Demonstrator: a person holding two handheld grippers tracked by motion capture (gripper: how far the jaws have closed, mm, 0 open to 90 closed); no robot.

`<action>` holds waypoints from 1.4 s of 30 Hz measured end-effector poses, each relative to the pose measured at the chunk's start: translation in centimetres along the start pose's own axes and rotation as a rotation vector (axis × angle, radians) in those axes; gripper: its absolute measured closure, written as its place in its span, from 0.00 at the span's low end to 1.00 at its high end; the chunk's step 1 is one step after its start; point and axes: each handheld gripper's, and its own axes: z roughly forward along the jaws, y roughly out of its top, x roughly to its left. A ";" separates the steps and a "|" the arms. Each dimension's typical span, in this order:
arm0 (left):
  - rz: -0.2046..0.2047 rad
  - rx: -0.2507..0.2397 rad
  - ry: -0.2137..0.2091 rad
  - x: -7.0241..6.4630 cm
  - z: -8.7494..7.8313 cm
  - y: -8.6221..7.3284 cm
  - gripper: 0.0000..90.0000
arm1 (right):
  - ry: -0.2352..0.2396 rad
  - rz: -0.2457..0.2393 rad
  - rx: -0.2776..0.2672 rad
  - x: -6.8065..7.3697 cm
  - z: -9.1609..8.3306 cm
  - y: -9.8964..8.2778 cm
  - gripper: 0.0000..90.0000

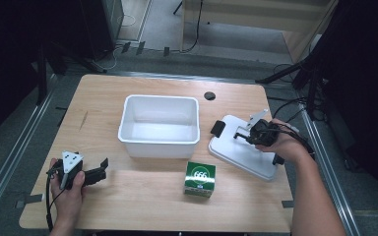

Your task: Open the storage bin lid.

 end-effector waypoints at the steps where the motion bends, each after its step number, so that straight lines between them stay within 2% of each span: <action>1: -0.001 0.000 0.001 0.0 0.0 0.0 0.00 | 0.001 0.002 0.000 0.1 0.0 0.0 0.94; 2: -0.002 0.000 0.001 0.0 0.0 0.0 0.00 | 0.003 -0.001 0.001 0.1 0.0 0.1 0.92; 4: -0.002 0.000 0.002 0.0 0.0 0.0 0.00 | -0.005 -0.007 0.002 0.4 -0.1 0.2 0.77; 5: -0.003 0.000 0.001 0.0 0.0 0.0 0.00 | -0.012 0.002 0.003 0.6 -0.2 0.2 0.73; 11: -0.004 -0.003 0.001 0.0 0.0 0.0 0.00 | 0.000 0.020 -0.039 0.9 -1.5 0.4 0.53; 19: -0.006 -0.002 -0.002 0.0 0.0 0.0 0.00 | -0.004 0.012 -0.048 1.9 -2.8 1.0 0.29; 24: -0.008 -0.002 -0.002 0.1 0.0 0.0 0.00 | 0.007 0.008 -0.073 2.4 -3.7 1.1 0.19; 29: -0.006 -0.003 0.000 0.0 0.0 0.0 0.00 | 0.013 -0.006 -0.066 3.1 -4.5 1.4 0.09; 33: -0.004 0.000 -0.003 0.0 -0.1 0.0 0.00 | 0.011 -0.017 -0.082 4.1 -5.4 1.8 0.03; 42: -0.007 -0.001 -0.003 0.1 -0.1 0.0 0.00 | 0.033 -0.070 -0.089 6.0 -6.5 2.7 0.00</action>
